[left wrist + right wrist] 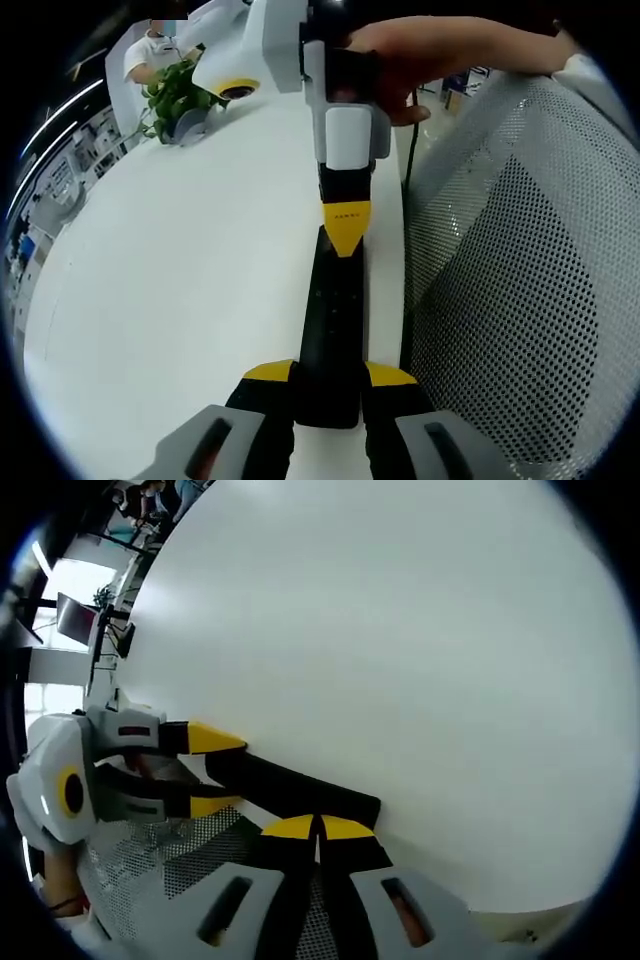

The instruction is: Press the specified remote control buttons in sequence, fully releasing each button before pressing the next.

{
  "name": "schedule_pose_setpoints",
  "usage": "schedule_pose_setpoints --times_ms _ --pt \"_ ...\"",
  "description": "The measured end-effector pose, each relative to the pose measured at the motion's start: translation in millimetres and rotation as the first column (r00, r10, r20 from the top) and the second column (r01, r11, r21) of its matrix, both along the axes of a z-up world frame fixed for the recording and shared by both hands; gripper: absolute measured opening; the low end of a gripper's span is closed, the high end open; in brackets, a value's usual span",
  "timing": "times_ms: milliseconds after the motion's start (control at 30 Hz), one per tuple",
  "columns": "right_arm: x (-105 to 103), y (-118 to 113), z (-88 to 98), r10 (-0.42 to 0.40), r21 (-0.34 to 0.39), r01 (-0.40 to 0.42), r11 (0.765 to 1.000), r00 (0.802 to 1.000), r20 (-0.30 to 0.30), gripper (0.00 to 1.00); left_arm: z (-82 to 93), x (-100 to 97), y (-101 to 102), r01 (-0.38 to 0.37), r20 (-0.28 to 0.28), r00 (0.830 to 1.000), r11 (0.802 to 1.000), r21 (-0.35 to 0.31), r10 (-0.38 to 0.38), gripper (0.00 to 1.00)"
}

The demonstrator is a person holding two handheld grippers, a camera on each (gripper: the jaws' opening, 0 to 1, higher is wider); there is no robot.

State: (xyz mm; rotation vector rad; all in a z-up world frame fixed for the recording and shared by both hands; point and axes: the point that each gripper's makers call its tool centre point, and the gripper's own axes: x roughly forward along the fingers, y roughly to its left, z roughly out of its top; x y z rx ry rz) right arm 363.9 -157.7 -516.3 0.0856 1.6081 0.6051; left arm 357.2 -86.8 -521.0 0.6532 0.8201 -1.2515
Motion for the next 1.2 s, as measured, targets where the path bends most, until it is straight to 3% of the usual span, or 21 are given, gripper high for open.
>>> schedule_pose_setpoints --times_ms 367,567,767,933,1200 --pt "0 -2 2.8 -0.019 0.011 0.019 1.0 1.0 -0.008 0.0 0.1 0.0 0 -0.002 0.004 1.0 1.0 -0.001 0.002 0.25" --pt "12 7 11.8 -0.048 0.075 0.043 0.996 0.997 0.066 0.0 0.9 -0.8 0 0.003 0.004 1.0 1.0 0.0 -0.003 0.25" --pt "13 7 7.1 0.004 0.036 -0.008 0.999 0.994 0.112 0.0 1.4 -1.1 0 0.005 0.004 1.0 1.0 0.0 -0.005 0.25" --pt "17 15 6.7 0.028 0.05 -0.037 0.998 0.986 0.162 0.0 1.5 -0.8 -1 0.005 0.005 1.0 1.0 -0.002 -0.005 0.25" --pt "15 15 2.7 0.013 0.064 -0.022 0.998 0.992 0.126 0.0 1.0 -0.2 -1 0.007 0.004 1.0 1.0 -0.002 -0.007 0.25"
